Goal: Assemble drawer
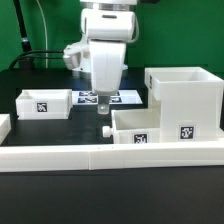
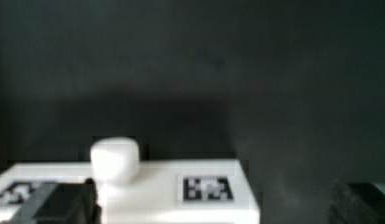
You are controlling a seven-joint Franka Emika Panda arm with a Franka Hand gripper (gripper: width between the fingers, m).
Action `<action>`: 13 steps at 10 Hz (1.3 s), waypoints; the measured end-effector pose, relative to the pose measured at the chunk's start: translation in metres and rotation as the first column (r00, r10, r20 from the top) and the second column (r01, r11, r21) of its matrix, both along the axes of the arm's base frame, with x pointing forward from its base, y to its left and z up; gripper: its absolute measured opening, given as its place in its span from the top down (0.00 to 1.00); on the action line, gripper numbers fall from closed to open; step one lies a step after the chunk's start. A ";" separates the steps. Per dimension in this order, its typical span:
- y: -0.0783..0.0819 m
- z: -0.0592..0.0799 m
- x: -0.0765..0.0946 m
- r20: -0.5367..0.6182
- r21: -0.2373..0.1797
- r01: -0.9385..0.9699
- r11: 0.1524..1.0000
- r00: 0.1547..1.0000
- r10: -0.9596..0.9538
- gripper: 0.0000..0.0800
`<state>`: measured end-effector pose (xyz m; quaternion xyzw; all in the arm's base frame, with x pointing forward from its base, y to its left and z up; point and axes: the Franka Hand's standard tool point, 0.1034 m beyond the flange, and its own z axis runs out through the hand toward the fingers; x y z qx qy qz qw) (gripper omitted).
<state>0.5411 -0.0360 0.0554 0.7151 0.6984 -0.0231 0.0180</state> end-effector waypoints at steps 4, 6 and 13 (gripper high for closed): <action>-0.032 -0.012 -0.003 -0.013 0.056 -0.039 0.998 0.999 0.040 0.19; -0.045 -0.023 0.001 -0.010 0.125 -0.066 0.990 0.998 0.068 0.19; -0.015 -0.041 -0.004 -0.060 0.234 0.025 0.972 0.998 -0.011 0.19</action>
Offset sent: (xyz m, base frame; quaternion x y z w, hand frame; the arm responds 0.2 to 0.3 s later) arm 0.0150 -0.0003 -0.0318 0.0199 0.2175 -0.0613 0.9739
